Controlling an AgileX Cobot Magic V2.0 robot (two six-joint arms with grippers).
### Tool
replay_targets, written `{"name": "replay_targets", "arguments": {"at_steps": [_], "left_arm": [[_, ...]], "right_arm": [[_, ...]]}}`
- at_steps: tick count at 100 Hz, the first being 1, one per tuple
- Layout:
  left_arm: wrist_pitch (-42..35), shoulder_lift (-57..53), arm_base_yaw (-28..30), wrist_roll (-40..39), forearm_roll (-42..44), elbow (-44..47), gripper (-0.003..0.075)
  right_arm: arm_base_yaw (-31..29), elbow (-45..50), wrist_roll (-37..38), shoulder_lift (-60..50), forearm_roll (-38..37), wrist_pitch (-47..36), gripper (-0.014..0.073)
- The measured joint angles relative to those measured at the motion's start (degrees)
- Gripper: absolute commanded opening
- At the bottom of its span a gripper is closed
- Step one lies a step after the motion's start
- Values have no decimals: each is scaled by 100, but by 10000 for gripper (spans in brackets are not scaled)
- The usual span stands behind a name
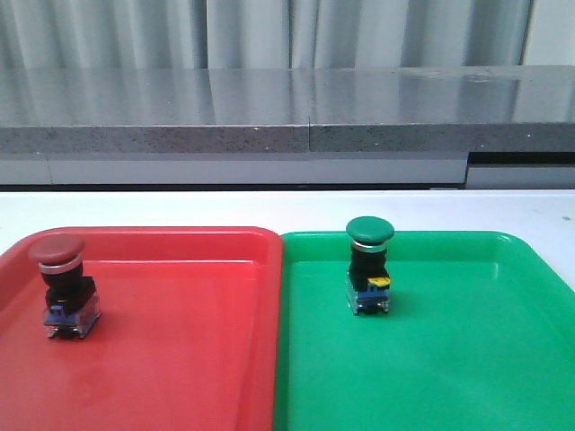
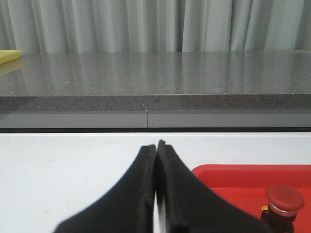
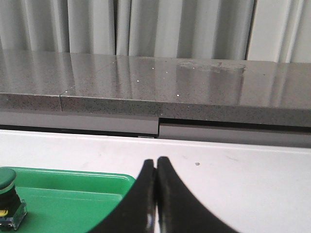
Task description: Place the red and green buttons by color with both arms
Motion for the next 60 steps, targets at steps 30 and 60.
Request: {"name": "replay_targets", "arguments": {"at_steps": [30,60], "left_arm": [[0,0,0,0,0,0,-20],[0,0,0,0,0,0,-20]], "right_arm": [[0,0,10,0,23,54,-64],[0,0,10,0,23,64,-64]]}}
